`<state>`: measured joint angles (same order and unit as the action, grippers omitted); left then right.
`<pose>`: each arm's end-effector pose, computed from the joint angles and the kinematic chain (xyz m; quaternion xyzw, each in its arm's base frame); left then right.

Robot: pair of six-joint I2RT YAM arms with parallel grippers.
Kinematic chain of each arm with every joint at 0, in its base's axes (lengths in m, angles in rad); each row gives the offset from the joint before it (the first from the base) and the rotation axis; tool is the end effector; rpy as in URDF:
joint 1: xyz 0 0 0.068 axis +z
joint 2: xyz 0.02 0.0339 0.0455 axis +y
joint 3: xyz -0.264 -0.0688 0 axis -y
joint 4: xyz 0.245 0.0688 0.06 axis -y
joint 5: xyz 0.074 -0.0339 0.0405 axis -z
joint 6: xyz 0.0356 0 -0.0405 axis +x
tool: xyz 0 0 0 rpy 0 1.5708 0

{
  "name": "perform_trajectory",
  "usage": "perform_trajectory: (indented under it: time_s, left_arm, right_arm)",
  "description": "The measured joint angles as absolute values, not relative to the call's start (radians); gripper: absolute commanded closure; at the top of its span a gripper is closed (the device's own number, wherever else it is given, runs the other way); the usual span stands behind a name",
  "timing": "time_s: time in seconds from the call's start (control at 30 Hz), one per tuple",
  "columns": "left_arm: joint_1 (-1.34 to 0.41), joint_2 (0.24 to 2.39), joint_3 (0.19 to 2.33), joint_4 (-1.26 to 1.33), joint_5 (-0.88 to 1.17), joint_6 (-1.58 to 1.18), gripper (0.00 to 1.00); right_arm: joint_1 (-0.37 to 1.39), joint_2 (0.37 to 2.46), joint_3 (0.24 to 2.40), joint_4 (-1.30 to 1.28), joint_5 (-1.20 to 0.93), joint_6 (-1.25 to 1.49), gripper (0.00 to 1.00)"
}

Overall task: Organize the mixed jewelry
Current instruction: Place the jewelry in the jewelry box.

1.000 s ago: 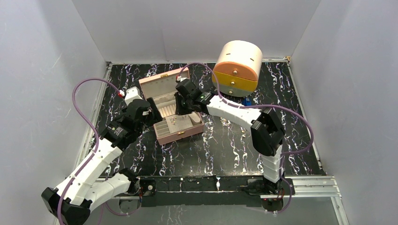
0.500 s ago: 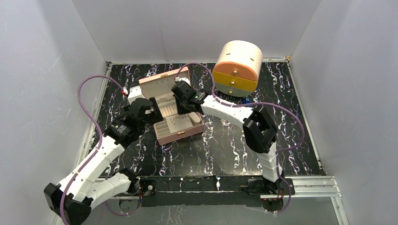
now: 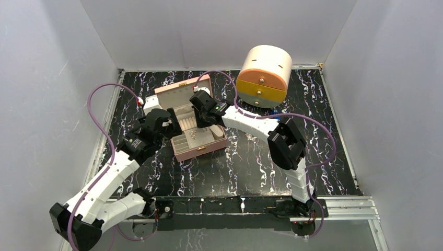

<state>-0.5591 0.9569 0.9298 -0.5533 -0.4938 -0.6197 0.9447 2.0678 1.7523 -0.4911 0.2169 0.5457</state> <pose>0.1807 -0.0931 0.3249 -0.1419 0.8493 -0.0774 0.5026 0.2832 0.3785 0.2481 -0.1432 0.9121 0.1776 0.3405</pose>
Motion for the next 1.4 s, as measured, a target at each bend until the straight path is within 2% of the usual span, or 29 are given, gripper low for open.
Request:
perform_trajectory:
  time_s: [1.4]
  left_arm:
    - [-0.559,0.970,0.930,-0.552,-0.494,-0.610,0.27]
  right_arm:
    - [0.944,2.054,1.736,-0.492,0.180,0.546,0.85]
